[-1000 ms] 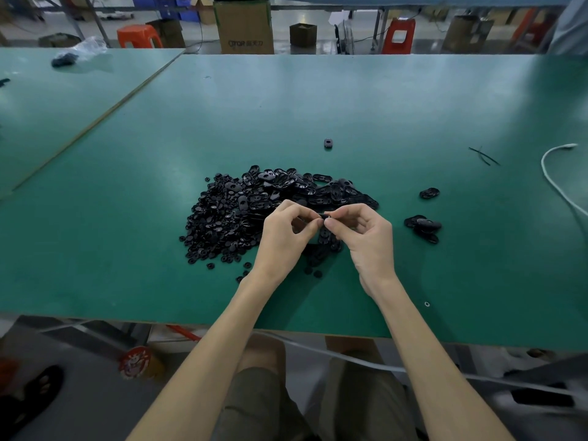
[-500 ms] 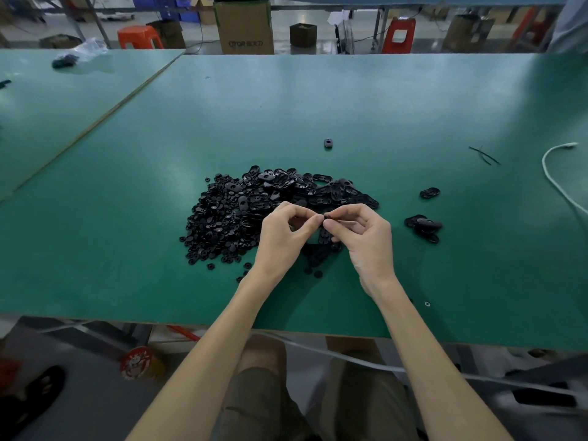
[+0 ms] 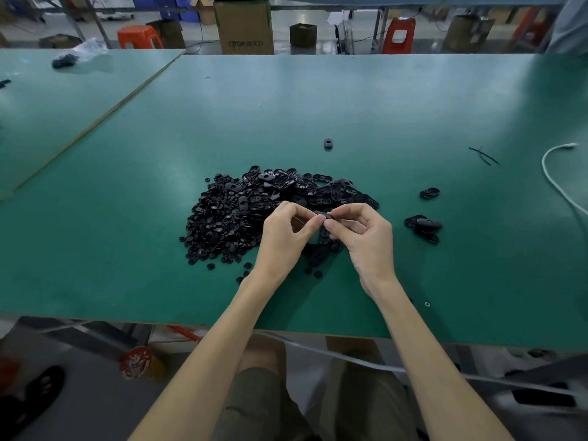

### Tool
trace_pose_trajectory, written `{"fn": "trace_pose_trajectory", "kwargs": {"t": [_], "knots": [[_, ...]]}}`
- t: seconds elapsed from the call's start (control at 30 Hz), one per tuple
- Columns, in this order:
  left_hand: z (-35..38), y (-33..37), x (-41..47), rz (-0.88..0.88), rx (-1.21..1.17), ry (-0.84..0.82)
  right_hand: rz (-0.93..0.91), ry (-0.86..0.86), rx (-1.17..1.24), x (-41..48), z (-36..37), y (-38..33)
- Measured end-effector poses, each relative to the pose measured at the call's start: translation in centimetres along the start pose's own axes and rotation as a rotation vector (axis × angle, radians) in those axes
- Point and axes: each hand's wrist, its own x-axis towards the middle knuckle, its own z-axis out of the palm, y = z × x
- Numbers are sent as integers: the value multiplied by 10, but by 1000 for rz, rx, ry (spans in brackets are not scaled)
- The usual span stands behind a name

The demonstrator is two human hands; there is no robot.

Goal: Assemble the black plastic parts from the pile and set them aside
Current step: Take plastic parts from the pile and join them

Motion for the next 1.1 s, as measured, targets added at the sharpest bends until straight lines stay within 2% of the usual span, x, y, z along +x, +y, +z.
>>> {"fn": "trace_pose_trajectory", "kwargs": {"t": [0.47, 0.9, 1.03, 1.1], "knots": [[-2, 1, -2, -7, 32, 1, 0, -15, -25, -2, 2, -2], [-6, 4, -2, -69, -122, 21, 5, -43, 89, -3, 3, -7], [-7, 5, -4, 7, -88, -31, 5, -39, 94, -3, 2, -7], [-6, 6, -5, 47, -64, -5, 5, -42, 73, -3, 2, -5]]}}
